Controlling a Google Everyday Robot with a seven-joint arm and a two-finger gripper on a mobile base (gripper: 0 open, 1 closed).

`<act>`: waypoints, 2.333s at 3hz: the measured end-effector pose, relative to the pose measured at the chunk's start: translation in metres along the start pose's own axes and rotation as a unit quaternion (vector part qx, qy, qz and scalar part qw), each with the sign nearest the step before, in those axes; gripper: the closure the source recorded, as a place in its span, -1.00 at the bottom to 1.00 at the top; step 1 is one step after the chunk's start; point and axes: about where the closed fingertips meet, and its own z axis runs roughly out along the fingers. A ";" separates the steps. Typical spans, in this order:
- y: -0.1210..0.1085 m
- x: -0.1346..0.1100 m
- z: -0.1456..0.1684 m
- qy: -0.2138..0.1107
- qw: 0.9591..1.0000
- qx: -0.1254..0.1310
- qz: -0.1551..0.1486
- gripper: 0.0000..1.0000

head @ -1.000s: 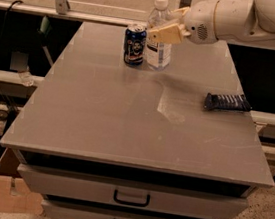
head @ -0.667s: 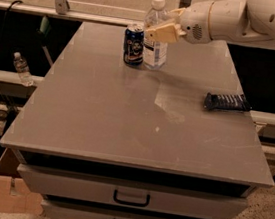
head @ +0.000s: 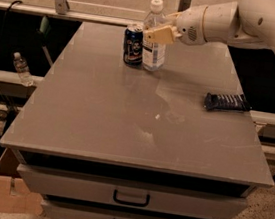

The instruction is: Move blue plastic bottle near pepsi can

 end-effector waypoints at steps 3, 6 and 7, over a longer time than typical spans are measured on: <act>-0.008 0.013 0.013 0.003 1.000 0.001 0.019 -0.74; -0.024 0.016 -0.010 -0.010 0.999 0.025 0.025 -1.00; -0.026 0.014 -0.040 -0.021 0.998 0.050 0.020 -1.00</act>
Offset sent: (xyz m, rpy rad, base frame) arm 0.0148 -0.0020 -0.0157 0.0097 0.0327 -0.0289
